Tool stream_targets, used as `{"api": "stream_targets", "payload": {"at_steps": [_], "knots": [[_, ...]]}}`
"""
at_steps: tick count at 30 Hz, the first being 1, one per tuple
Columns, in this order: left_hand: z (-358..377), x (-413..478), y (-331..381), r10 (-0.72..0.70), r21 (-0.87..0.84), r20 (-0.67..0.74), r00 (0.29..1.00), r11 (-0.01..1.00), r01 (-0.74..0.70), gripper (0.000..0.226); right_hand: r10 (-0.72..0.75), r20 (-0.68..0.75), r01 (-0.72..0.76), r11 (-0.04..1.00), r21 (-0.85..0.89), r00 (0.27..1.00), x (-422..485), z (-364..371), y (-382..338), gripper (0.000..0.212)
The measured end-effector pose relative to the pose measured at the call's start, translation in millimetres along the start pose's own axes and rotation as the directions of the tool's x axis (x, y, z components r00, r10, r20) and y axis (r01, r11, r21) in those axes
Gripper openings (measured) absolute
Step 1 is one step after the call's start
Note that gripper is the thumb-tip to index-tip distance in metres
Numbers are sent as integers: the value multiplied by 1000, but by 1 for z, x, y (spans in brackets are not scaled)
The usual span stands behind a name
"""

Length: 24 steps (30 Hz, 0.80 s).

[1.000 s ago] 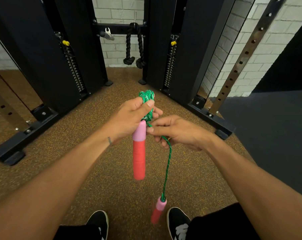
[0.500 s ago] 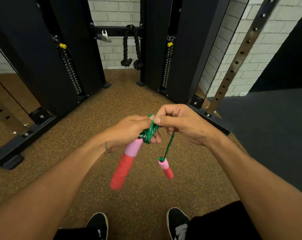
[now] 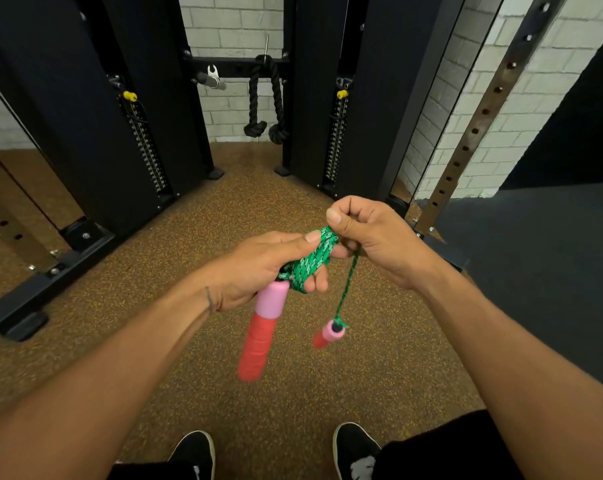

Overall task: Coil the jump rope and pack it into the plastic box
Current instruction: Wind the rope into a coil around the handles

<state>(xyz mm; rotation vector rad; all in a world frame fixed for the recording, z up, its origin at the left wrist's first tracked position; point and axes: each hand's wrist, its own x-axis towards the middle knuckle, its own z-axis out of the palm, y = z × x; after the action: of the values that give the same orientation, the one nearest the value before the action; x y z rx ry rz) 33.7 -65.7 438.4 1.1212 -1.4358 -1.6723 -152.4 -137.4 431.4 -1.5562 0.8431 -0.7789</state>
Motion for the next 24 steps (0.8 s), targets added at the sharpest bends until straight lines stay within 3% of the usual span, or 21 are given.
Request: {"api": "stream_targets", "payload": {"at_steps": [5, 14, 18, 24], "knots": [[4, 1, 3, 49, -118, -52, 997, 992, -55, 41, 34, 39, -36, 997, 61, 999, -1, 3, 1, 26], [4, 4, 6, 194, -262, -186, 963, 935, -239, 41, 236, 97, -240, 970, 32, 967, 3, 9, 19, 24], [0, 6, 7, 221, -211, -291, 931, 934, -287, 39, 282, 161, -287, 958, 7, 946, 2, 15, 19, 27], [-1, 8, 5, 132, -104, -375, 918, 978, -183, 36, 306, 274, -300, 952, -63, 912, -3, 22, 12, 15]]}}
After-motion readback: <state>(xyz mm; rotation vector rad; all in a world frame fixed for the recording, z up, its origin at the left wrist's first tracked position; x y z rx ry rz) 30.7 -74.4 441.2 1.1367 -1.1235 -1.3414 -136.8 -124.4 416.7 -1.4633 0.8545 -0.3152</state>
